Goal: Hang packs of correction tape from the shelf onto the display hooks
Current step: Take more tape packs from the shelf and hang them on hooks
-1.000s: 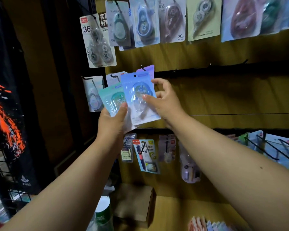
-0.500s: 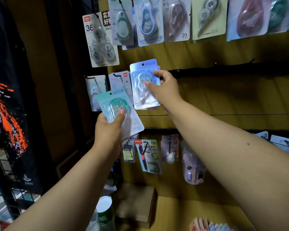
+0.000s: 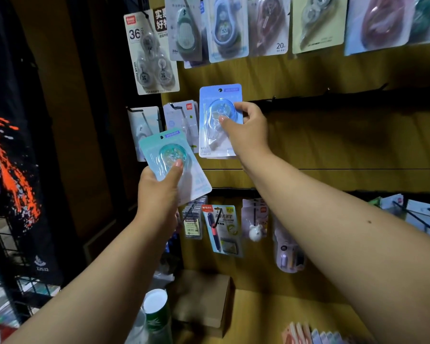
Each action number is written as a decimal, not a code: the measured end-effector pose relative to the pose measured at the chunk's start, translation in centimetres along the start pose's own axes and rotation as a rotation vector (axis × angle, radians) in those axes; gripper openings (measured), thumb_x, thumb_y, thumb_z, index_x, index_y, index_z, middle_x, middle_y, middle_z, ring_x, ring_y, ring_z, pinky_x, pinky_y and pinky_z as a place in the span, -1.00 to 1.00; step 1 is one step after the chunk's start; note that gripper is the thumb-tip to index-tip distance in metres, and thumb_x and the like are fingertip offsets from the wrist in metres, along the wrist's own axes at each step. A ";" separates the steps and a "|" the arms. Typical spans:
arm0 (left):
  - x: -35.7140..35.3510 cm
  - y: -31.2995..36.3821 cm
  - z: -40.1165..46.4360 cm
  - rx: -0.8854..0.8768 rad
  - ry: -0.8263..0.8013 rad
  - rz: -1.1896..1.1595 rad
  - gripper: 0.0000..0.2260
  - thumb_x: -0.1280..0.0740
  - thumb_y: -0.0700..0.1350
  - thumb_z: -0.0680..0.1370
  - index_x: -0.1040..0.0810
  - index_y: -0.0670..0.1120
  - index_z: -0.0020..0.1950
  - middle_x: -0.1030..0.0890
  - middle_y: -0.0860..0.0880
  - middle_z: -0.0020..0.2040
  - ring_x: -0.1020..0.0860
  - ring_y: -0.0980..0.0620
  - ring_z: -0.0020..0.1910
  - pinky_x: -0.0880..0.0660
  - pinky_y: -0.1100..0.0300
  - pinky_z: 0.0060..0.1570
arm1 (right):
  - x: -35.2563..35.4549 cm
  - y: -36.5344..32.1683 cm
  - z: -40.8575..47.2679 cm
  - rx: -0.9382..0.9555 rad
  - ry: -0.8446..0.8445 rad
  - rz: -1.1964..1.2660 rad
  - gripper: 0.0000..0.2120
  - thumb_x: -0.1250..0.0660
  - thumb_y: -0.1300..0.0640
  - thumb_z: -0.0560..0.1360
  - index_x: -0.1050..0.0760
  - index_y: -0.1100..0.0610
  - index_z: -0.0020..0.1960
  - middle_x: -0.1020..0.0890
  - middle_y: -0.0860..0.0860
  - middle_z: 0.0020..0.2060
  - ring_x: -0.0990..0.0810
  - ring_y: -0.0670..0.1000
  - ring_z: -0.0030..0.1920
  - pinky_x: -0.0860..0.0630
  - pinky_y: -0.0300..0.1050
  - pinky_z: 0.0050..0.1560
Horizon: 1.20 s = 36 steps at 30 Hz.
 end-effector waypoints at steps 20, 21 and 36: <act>-3.8 1.8 1.8 -0.135 -0.196 0.069 -0.60 -0.40 -0.11 0.54 -0.44 -0.04 0.36 -0.65 -0.03 0.15 -0.67 0.00 0.04 -0.62 0.10 -0.07 | -0.4 2.1 -0.7 -0.075 -0.205 -0.099 -0.42 -0.31 -0.07 0.52 -0.23 0.06 0.46 -0.53 0.10 0.12 -0.53 0.05 0.17 -0.44 0.05 0.30; -4.4 2.1 2.1 -0.154 -0.197 0.069 -0.58 -0.41 -0.10 0.54 -0.43 -0.03 0.37 -0.65 -0.02 0.15 -0.67 0.03 0.03 -0.62 0.11 -0.09 | -0.4 2.0 -1.0 -0.052 -0.229 -0.035 -0.42 -0.34 -0.02 0.51 -0.23 0.06 0.46 -0.58 0.08 -0.02 -0.57 0.02 0.07 -0.49 0.03 0.22; -9.6 3.1 5.2 -0.202 -0.312 0.095 -0.73 -0.31 -0.12 0.60 -0.49 0.03 0.30 -0.66 0.03 0.07 -0.66 0.16 -0.13 -0.54 0.31 -0.31 | 1.3 1.0 0.6 0.140 -0.170 -0.051 -0.58 -0.35 0.18 0.52 -0.42 0.16 0.36 -0.40 -0.17 -0.38 -0.46 -0.28 -0.43 -0.43 -0.42 -0.34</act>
Point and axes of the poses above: each hand's wrist, its own z-axis towards the middle knuckle, its own x-axis out of the back of the hand, y = z × x, the point moved 6 cm from there along z, towards the middle knuckle
